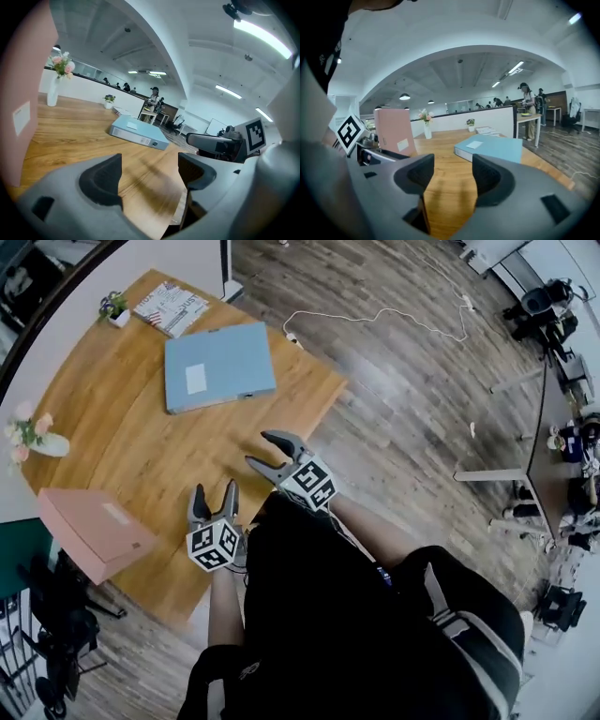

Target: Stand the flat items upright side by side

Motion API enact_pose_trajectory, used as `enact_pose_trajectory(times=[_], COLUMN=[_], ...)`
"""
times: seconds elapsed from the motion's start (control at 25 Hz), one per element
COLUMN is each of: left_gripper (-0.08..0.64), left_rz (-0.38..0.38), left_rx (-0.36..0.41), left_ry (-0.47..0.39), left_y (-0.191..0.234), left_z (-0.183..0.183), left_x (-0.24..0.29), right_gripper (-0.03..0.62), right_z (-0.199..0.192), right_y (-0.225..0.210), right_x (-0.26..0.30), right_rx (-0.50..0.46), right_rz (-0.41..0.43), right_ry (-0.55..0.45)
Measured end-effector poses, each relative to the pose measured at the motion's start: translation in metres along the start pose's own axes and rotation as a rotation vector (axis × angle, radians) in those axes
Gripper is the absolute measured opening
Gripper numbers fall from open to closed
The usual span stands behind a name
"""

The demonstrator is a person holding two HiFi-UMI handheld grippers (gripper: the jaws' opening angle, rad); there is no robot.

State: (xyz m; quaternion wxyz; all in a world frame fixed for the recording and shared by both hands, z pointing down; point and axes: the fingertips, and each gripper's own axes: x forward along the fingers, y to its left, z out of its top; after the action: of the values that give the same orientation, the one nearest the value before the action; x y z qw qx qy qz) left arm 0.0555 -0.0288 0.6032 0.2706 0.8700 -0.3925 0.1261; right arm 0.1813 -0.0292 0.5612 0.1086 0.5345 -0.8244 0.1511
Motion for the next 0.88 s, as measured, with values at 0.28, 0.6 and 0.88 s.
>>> enact_pose_trajectory(times=[0.28, 0.6, 0.88], left_gripper=[0.376, 0.376, 0.376], left_rz=[-0.112, -0.136, -0.047], left_rx=[0.04, 0.035, -0.122], left_ry=[0.05, 0.092, 0.086], left_y=[-0.059, -0.115, -0.158], left_z=[-0.002, -0.003, -0.003], left_x=[0.026, 0.066, 0.113], right_gripper=[0.259, 0.262, 0.261], right_z=[-0.004, -0.015, -0.022], right_y=[-0.039, -0.094, -0.174], right_x=[-0.069, -0.124, -0.16], right_rx=[0.038, 0.024, 0.031], right_rz=[-0.124, -0.14, -0.046], right_ry=[-0.046, -0.048, -0.029])
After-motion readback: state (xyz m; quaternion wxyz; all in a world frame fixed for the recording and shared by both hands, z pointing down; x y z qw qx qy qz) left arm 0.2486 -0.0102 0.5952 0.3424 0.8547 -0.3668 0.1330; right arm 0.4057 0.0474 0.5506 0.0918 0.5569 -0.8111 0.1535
